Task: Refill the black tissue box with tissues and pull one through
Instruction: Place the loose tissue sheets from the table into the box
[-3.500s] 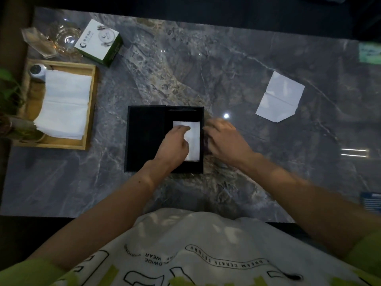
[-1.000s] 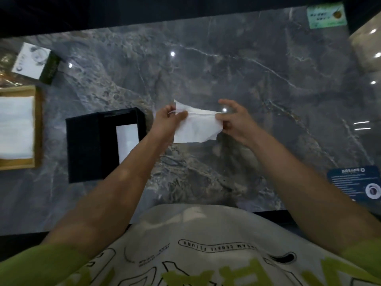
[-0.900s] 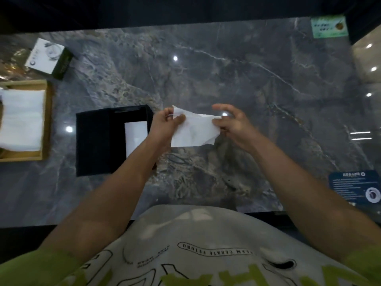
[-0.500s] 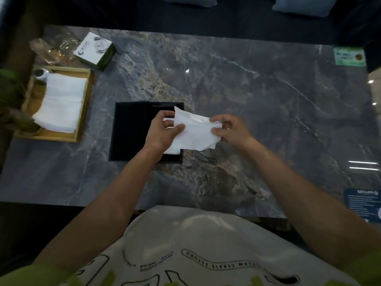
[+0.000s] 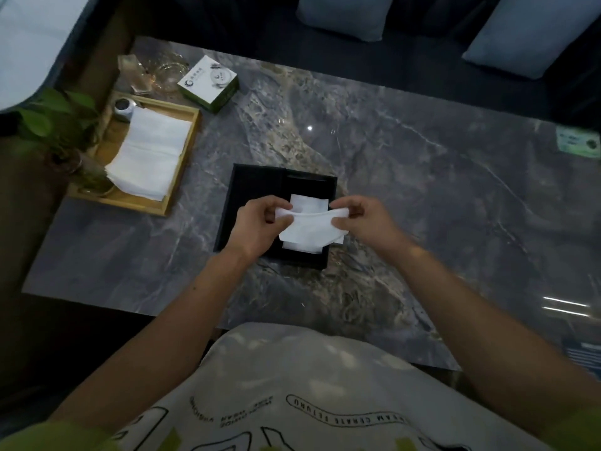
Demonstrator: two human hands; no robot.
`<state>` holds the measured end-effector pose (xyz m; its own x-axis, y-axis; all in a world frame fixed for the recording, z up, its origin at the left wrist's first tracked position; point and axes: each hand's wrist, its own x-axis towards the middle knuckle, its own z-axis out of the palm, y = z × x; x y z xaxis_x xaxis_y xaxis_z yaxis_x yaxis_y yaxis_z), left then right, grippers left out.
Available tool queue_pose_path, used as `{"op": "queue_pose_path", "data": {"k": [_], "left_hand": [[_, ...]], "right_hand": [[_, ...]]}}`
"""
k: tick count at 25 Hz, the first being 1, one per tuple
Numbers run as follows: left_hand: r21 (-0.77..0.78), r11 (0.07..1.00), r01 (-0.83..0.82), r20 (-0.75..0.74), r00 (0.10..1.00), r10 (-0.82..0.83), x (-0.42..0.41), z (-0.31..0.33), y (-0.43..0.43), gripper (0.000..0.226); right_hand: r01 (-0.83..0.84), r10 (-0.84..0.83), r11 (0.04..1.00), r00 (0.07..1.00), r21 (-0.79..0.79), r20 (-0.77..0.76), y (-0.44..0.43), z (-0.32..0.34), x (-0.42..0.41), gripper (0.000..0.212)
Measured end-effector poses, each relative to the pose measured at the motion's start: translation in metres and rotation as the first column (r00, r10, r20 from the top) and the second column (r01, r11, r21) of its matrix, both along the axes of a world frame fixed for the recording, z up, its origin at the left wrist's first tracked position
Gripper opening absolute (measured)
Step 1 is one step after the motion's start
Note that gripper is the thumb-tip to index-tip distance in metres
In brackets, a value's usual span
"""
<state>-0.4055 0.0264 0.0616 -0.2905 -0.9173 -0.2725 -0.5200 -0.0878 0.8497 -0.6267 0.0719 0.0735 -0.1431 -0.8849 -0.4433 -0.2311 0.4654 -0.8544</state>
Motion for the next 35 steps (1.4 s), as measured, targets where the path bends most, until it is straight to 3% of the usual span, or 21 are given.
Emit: {"op": "queue_pose_path", "data": {"k": [5, 8, 18, 22, 25, 29, 35], "left_hand": [[-0.065, 0.997, 0.047, 0.052, 0.998, -0.044, 0.006, -0.005, -0.006, 0.013], [-0.067, 0.997, 0.04, 0.071, 0.997, -0.035, 0.007, -0.013, -0.009, 0.012], [0.122, 0.99, -0.075, -0.054, 0.995, 0.082, 0.007, -0.034, 0.011, 0.008], [0.24, 0.952, -0.188, -0.099, 0.971, 0.217, 0.007, -0.04, 0.017, 0.007], [0.305, 0.927, -0.218, -0.099, 0.961, 0.259, 0.004, -0.042, 0.018, 0.007], [0.322, 0.926, -0.197, -0.043, 0.974, 0.223, -0.004, -0.039, 0.017, 0.008], [0.273, 0.956, -0.111, 0.01, 0.994, 0.113, -0.022, -0.039, 0.02, 0.01]], "right_hand": [[-0.044, 0.046, 0.999, 0.977, 0.016, -0.207, -0.008, -0.008, 0.005, 0.01], [-0.075, 0.074, 0.997, 0.967, 0.006, -0.243, -0.011, -0.006, 0.006, 0.006], [-0.266, 0.272, 0.962, 0.933, 0.057, -0.237, -0.037, -0.009, 0.0, 0.005], [-0.287, 0.311, 0.925, 0.948, 0.25, -0.064, -0.046, -0.007, 0.0, 0.023], [-0.258, 0.297, 0.911, 0.951, 0.321, -0.079, -0.051, -0.015, -0.001, 0.021], [-0.184, 0.248, 0.945, 0.943, 0.27, -0.224, -0.069, -0.024, 0.0, 0.017], [-0.297, 0.363, 0.93, 0.838, 0.217, -0.407, -0.092, -0.043, 0.007, 0.014]]}}
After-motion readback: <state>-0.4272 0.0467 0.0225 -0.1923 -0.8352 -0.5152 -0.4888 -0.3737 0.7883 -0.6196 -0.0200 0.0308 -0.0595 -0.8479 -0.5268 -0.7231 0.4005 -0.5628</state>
